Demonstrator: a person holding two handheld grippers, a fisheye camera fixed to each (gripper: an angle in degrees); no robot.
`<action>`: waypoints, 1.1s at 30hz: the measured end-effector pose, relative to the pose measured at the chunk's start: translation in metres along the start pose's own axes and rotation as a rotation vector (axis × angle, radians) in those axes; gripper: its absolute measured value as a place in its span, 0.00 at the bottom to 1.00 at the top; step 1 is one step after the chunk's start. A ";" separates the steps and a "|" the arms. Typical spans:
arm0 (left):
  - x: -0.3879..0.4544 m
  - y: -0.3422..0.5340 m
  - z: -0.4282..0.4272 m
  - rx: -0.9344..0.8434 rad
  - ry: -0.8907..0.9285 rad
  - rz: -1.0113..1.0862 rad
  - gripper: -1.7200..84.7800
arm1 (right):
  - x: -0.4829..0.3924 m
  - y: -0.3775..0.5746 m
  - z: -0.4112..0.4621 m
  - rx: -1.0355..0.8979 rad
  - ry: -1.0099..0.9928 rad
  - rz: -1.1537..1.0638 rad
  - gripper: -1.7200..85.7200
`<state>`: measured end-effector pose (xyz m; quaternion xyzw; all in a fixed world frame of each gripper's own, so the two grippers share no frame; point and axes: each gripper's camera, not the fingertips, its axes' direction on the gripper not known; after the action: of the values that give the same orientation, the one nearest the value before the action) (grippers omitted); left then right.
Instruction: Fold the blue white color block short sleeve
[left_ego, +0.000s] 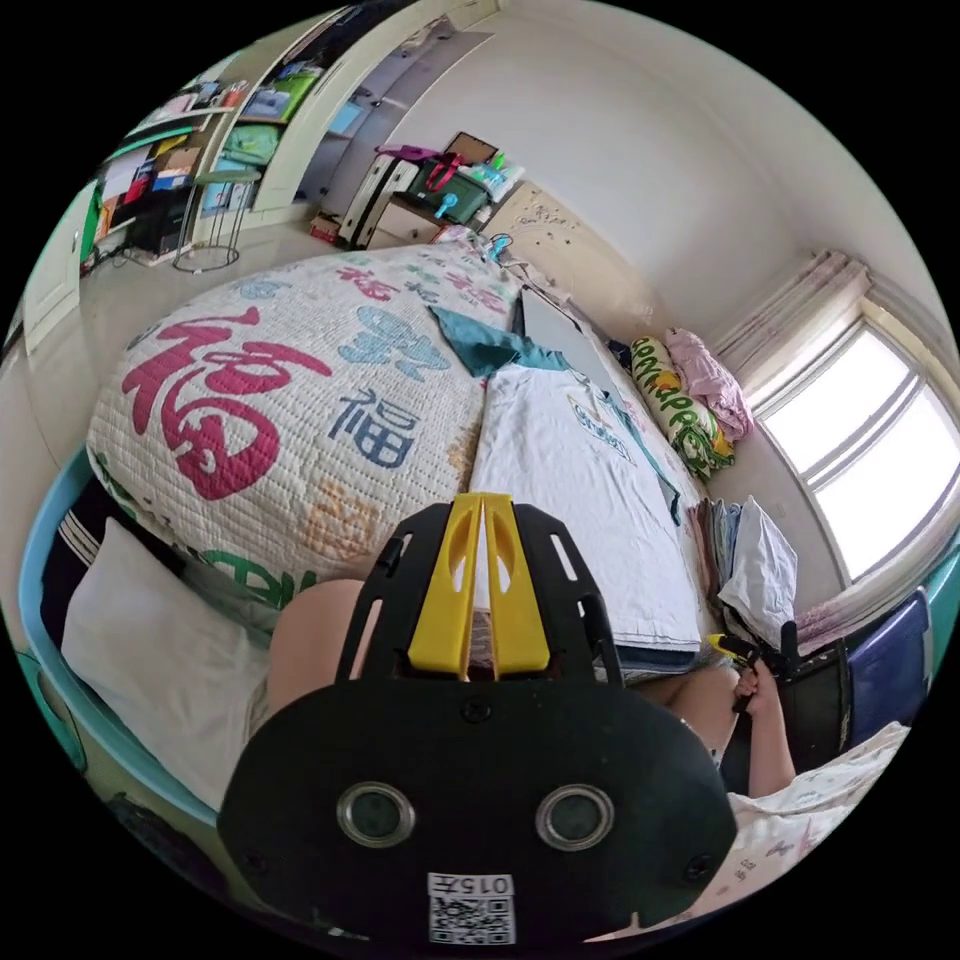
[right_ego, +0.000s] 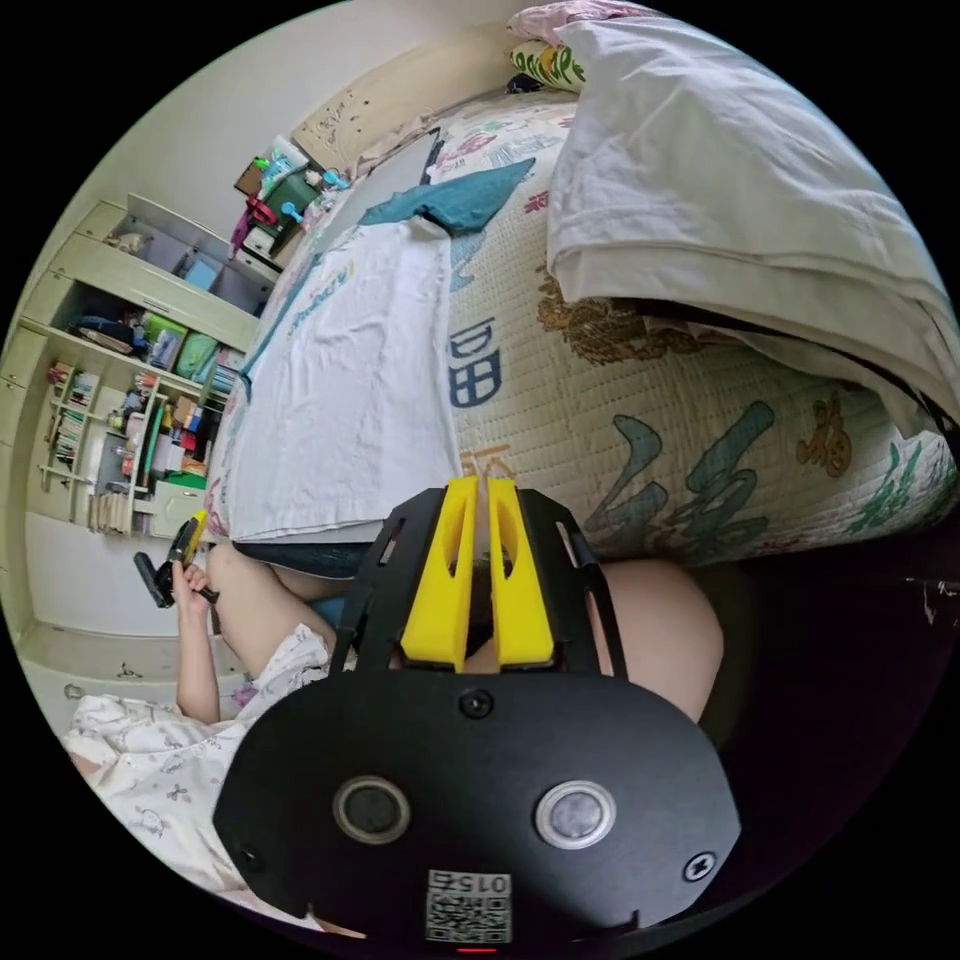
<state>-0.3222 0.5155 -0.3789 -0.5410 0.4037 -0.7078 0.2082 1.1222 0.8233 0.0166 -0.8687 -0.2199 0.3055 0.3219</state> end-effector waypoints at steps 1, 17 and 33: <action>0.009 -0.002 -0.001 0.012 -0.004 0.022 0.01 | 0.000 -0.004 -0.005 0.024 -0.065 -0.002 0.03; 0.219 -0.119 0.035 0.006 0.223 0.296 0.01 | 0.010 -0.168 0.011 0.272 -0.326 0.055 0.10; 0.637 -0.279 0.341 -0.588 0.420 0.815 0.04 | 0.018 -0.308 0.093 0.180 -0.028 0.037 0.14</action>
<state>-0.1735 0.0956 0.2547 -0.2232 0.7944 -0.5200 0.2205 1.0156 1.0874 0.1674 -0.8359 -0.1799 0.3423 0.3896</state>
